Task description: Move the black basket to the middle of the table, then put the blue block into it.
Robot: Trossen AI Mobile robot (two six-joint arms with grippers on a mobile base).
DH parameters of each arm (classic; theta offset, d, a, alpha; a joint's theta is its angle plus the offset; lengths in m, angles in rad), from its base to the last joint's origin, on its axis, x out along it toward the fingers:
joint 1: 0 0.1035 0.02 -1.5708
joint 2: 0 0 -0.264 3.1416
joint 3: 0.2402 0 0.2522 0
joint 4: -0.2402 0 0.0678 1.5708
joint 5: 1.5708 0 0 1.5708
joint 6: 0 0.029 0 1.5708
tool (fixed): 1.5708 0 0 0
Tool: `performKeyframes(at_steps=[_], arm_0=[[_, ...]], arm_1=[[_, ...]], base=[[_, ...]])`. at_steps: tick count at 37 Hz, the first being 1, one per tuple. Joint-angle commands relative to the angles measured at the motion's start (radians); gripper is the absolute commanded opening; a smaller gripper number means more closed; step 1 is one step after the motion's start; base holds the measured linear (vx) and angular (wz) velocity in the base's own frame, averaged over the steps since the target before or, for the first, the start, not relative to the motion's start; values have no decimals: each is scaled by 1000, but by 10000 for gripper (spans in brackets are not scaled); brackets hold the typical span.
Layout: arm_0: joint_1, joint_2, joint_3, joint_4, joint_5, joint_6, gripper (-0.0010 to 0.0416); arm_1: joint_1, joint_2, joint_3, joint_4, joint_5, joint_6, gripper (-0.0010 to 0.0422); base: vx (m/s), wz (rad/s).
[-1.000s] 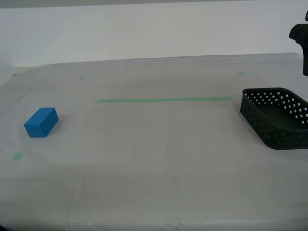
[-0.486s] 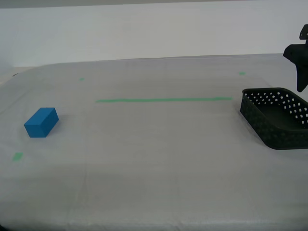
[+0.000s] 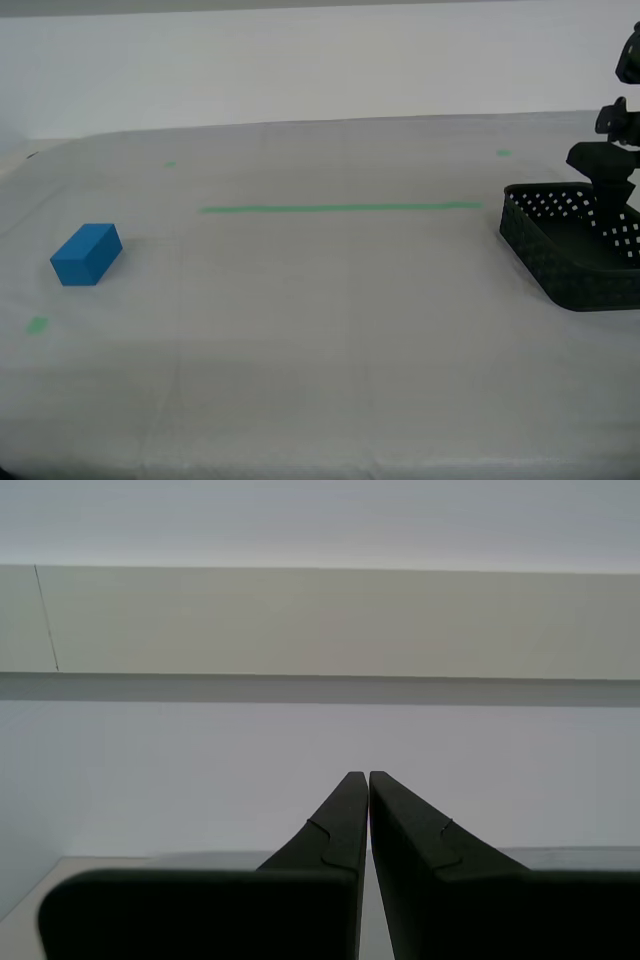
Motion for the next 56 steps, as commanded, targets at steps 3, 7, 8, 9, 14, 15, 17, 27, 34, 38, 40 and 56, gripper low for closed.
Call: performKeyframes(at_steps=[3,7,8,9,14,15,17,27,34,38,40,56], arm_0=[[0,29,7,18,5,-3,394],[-1,68,6,45,4,-7,394],[-1,78,6,50,4,-10,394],[-1,90,6,54,4,-11,394],[-1,138,15,56,4,-10,394],[-1,141,16,57,4,-10,394],[-1,147,16,61,5,-10,394],[-1,147,16,93,5,-10,393],[-1,147,16,104,5,-10,371],[-1,147,16,104,5,-9,345],[-1,147,16,104,5,-6,332],[-1,147,16,109,5,16,230]], arm_1=[[0,0,1,5,-1,2,0],[0,0,0,5,-1,2,0],[0,0,1,6,-1,2,0],[0,0,0,5,-1,2,0],[0,0,0,5,-1,2,0],[0,0,0,5,-1,2,0],[0,0,0,5,-1,2,0],[0,0,0,5,-1,2,0],[0,0,0,5,-1,2,0],[0,0,0,5,-1,2,0],[0,0,0,5,-1,2,0],[0,0,0,5,-1,2,0]], base=[[0,0],[0,0],[0,0],[0,0],[0,0],[0,0],[0,0],[0,0],[0,0],[0,0],[0,0],[0,0]])
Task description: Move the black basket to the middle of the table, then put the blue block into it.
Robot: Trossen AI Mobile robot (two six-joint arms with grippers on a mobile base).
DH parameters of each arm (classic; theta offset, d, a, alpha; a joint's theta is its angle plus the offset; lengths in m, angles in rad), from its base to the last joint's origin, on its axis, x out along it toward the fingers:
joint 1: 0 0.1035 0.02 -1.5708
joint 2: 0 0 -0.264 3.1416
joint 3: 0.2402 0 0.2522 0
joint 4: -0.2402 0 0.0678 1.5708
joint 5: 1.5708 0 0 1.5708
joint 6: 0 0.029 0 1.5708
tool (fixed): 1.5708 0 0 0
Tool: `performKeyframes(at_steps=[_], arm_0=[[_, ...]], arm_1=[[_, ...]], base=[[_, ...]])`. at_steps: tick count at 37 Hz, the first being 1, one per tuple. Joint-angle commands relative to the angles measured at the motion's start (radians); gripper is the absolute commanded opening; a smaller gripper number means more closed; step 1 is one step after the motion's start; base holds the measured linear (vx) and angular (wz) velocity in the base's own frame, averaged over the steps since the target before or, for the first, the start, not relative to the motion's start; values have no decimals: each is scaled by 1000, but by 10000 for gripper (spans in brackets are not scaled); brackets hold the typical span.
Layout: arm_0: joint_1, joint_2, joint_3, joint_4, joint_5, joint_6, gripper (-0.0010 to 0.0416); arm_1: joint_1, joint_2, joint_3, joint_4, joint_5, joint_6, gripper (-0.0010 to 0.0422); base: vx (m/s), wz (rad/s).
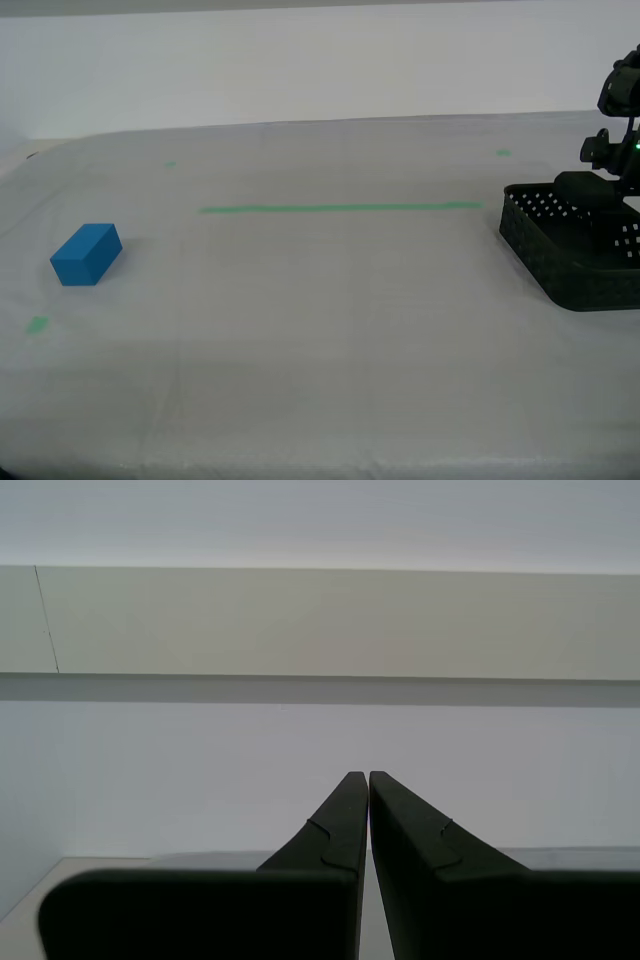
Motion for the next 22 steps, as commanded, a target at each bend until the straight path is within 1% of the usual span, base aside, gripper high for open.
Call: performKeyframes(at_steps=[1,14,22], arm_0=[[0,1,0,5,1,5,223],[0,1,0,9,1,5,116],[0,1,0,11,1,5,68]], arm_1=[[0,0,0,5,-1,2,0],[0,0,0,5,-1,2,0],[0,0,0,5,-1,2,0]], base=[[0,0],[0,0],[0,0]])
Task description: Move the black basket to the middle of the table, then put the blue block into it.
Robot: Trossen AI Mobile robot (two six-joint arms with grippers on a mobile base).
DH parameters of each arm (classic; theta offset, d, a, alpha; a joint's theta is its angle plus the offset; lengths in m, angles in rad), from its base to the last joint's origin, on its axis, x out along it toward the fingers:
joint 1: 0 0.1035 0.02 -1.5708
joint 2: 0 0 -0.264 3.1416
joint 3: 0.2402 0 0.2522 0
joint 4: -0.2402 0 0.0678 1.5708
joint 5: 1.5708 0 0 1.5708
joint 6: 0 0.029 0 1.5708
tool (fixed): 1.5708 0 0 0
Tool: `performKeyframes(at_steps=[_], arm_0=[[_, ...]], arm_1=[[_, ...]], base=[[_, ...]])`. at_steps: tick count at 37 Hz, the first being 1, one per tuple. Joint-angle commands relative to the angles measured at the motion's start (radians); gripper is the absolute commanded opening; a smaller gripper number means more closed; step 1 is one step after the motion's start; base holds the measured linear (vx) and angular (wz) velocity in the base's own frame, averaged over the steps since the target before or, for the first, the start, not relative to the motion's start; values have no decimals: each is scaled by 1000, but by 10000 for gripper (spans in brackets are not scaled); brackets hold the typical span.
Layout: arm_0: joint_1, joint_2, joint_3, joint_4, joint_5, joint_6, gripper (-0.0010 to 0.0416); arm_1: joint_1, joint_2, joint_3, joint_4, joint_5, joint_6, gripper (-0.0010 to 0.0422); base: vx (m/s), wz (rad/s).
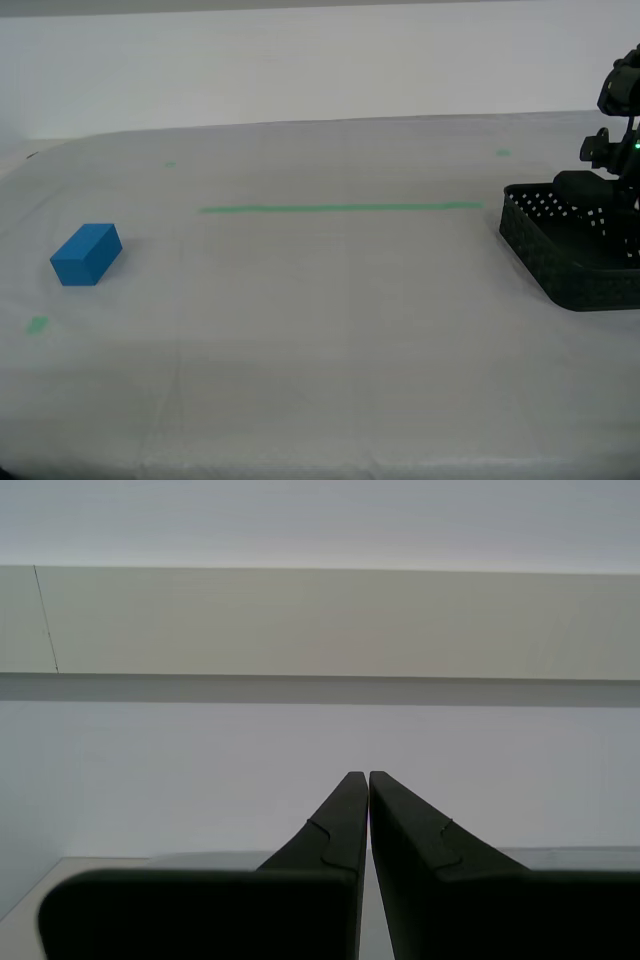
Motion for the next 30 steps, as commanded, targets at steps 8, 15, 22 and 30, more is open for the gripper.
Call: performKeyframes(at_steps=[8,15,22,30], arm_0=[[0,1,0,1,0,2,18],[0,1,0,1,-11,24,2],[0,-3,0,1,-11,31,-1],[1,-58,0,-6,-53,50,-1]], arm_1=[[0,0,0,5,-1,2,0],[0,0,0,5,-1,2,0],[0,0,0,5,-1,2,0],[0,0,1,5,-1,2,0]], base=[[0,0],[0,0],[0,0],[0,0]])
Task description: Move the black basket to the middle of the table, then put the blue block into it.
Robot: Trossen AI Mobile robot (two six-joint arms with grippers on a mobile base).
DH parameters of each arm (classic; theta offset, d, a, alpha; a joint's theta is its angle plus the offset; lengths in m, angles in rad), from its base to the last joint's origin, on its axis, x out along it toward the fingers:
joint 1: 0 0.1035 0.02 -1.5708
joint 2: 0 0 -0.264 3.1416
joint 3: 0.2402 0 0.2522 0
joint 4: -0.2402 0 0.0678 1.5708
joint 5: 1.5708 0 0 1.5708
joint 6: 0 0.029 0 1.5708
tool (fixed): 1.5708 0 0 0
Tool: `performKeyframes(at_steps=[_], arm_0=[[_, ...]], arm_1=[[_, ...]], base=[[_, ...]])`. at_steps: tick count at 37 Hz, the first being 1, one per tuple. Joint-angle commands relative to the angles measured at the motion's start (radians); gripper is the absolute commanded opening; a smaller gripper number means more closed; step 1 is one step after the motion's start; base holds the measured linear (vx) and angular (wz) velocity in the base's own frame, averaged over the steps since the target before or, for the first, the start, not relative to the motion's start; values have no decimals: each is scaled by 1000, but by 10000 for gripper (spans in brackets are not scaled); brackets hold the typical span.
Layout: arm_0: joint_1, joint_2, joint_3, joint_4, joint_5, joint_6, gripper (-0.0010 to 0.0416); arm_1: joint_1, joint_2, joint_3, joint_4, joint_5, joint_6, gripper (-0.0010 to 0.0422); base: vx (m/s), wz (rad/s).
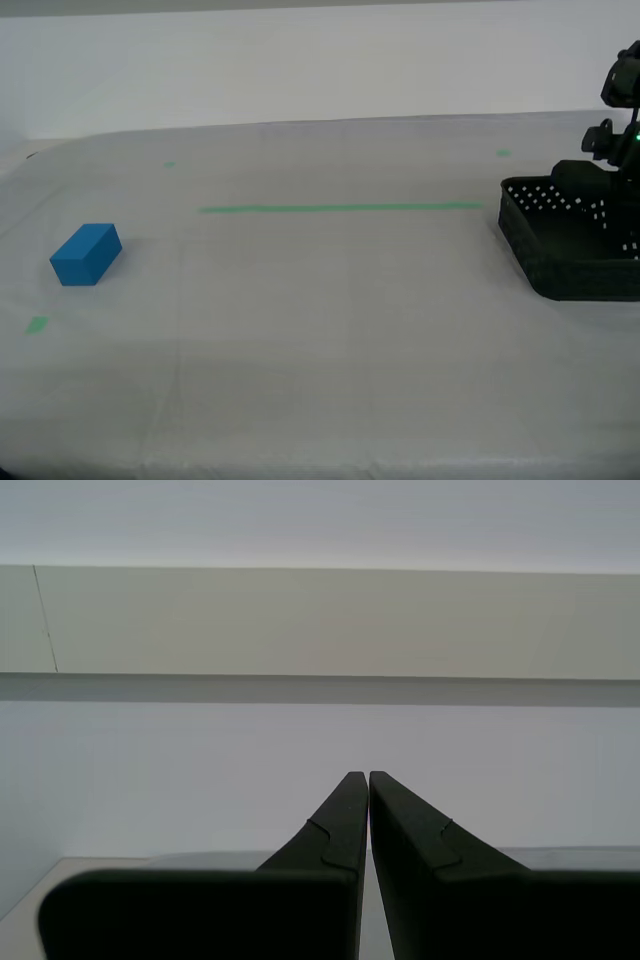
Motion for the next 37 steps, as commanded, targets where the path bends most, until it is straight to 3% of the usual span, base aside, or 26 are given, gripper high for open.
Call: performKeyframes(at_steps=[1,24,37], arm_0=[[0,-35,0,-4,-8,15,-1],[2,-230,-2,-106,-8,79,-1],[17,-346,0,-144,-30,156,-1]], arm_1=[[0,0,1,5,-1,2,0],[0,0,0,5,-1,2,0],[0,0,0,5,-1,2,0]], base=[[0,0],[0,0],[0,0]])
